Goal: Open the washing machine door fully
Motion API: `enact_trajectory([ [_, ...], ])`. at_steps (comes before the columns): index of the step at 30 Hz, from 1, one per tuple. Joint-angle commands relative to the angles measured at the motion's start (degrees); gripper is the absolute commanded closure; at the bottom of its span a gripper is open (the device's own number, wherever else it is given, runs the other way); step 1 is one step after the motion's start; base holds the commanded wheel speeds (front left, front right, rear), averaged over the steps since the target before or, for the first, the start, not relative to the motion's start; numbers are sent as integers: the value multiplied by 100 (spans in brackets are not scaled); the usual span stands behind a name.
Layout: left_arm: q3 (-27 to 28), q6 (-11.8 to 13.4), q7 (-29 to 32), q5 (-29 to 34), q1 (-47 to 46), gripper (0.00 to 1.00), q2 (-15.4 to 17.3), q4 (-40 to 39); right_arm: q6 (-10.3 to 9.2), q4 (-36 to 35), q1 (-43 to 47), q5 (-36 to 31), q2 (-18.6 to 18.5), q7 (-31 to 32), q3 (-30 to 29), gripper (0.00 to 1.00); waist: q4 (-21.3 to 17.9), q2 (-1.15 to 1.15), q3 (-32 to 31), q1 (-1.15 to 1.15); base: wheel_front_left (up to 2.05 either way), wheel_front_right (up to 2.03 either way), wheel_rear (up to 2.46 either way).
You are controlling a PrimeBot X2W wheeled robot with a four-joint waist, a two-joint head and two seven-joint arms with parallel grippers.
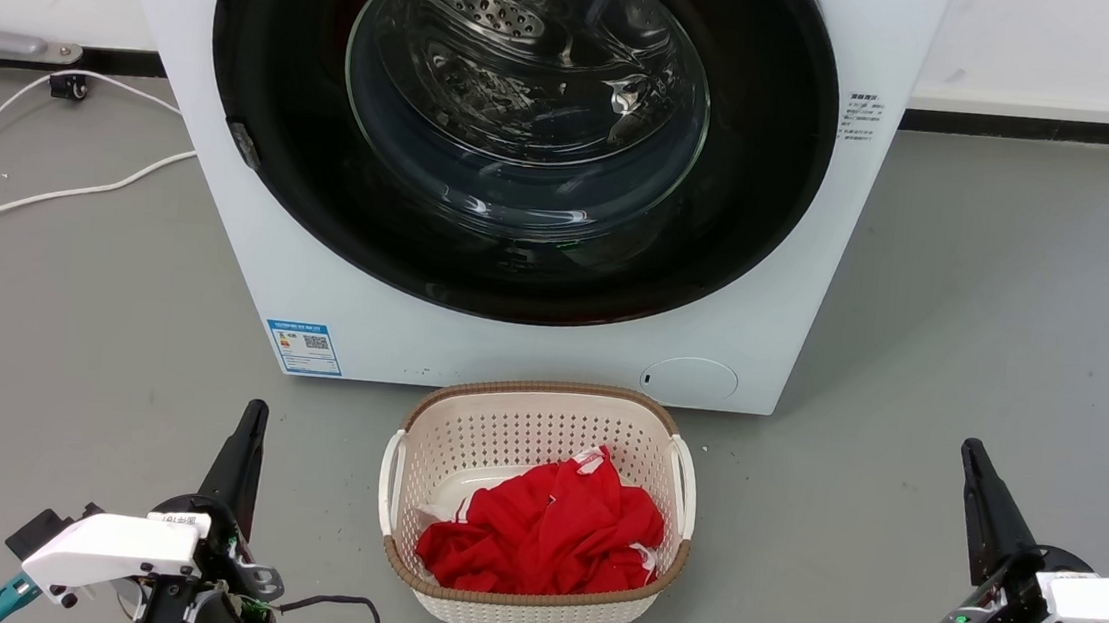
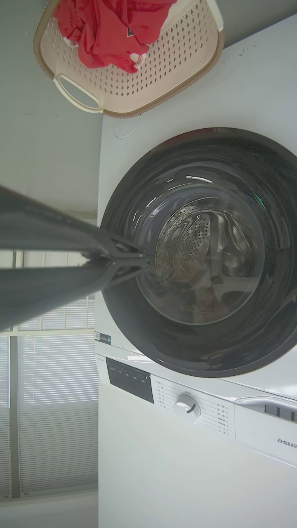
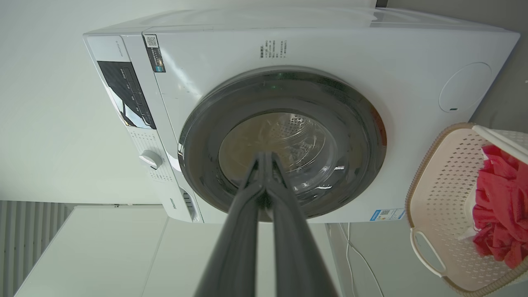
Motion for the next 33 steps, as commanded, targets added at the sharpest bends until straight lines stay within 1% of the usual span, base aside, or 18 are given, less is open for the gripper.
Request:
enact_trajectory([
  [1, 19, -17, 26, 24, -45, 100, -9, 5, 0, 8, -72, -17, 22, 10, -5, 100, 0, 0, 0, 0, 0, 0, 0],
  [17, 20, -17, 26, 25, -45, 100, -9, 5, 0, 8, -73, -17, 21, 11, -6, 100, 0, 0, 0, 0, 0, 0, 0],
  [18, 0, 0, 0, 0, 0, 0, -1, 0, 0, 0, 0, 0, 1, 0, 0, 0, 0, 0, 0, 0, 0, 0, 0],
  [20, -17, 2, -11, 1, 30, 0, -5, 60, 0, 48, 41, 2, 2, -13, 12, 0, 0, 0, 0, 0, 0, 0, 0],
  [28, -194, 1, -251, 104, -7, 0, -5, -68, 0, -151, 105, -63, 3, -251, 133, 0, 19, 0, 5, 0, 0, 0, 0],
  [30, -198, 0, -307, 182, -13, 0, -4, -109, 0, -204, 117, -129, 4, -307, 150, 0, 28, 0, 8, 0, 0, 0, 0],
  [33, -203, 0, -389, 464, -29, 0, -4, -184, 0, -292, 132, -328, 4, -389, 163, 0, 45, 0, 12, 0, 0, 0, 0],
])
